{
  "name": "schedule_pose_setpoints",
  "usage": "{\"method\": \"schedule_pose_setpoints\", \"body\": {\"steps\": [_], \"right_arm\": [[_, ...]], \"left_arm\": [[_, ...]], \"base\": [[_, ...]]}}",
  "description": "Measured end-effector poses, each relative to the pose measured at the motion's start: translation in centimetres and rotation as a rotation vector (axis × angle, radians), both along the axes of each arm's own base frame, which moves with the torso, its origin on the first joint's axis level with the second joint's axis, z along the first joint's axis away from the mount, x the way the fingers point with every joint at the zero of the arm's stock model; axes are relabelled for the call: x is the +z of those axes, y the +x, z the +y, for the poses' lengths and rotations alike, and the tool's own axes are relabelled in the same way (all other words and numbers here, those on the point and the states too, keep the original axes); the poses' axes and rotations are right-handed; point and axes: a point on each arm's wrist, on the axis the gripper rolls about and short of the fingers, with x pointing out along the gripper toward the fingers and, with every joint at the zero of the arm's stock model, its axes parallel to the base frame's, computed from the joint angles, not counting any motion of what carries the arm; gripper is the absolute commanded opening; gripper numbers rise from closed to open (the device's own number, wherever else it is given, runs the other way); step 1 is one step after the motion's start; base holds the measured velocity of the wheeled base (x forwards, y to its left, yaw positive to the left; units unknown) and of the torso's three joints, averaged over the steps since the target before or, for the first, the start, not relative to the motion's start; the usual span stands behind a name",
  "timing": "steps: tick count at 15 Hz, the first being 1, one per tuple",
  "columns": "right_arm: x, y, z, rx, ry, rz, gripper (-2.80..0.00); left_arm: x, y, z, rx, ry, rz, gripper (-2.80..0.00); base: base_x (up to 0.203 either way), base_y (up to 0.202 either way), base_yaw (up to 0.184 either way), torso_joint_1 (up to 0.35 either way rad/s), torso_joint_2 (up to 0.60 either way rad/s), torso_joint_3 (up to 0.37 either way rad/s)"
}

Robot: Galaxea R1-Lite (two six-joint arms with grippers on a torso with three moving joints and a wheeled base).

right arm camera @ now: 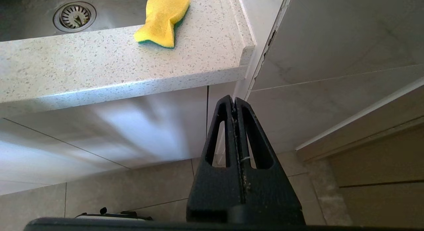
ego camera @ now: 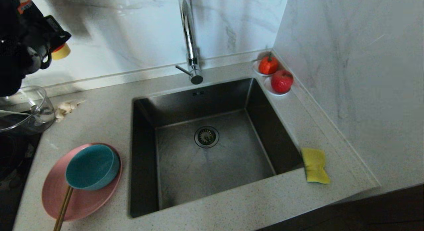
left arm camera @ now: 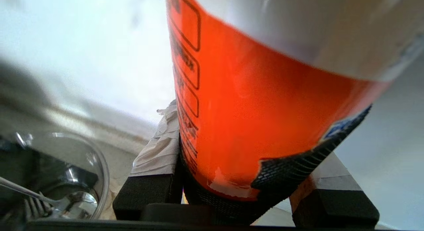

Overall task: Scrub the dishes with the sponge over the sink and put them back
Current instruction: Squeeze it onto the sponge

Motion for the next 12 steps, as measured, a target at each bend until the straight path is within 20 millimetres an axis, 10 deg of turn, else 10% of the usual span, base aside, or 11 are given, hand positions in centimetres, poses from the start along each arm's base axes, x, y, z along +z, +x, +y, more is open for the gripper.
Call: {"method": "schedule_pose_setpoints", "body": {"steps": [6, 12], "right_arm": [[0.0, 0.0, 0.0, 0.000, -0.001, 0.000, -2.80], [0.0, 0.0, 0.0, 0.000, 0.000, 0.000, -2.80]], "left_arm": [[5.3, -9.0, -6.5, -0.198, 0.133, 0.041, -2.80], [4.4, -14.7, -11.3, -0.412, 0.357, 0.143, -2.80]], "base": [[0.000, 0.000, 0.000, 0.000, 0.00, 0.000], [0.000, 0.000, 0.000, 0.000, 0.00, 0.000]]}}
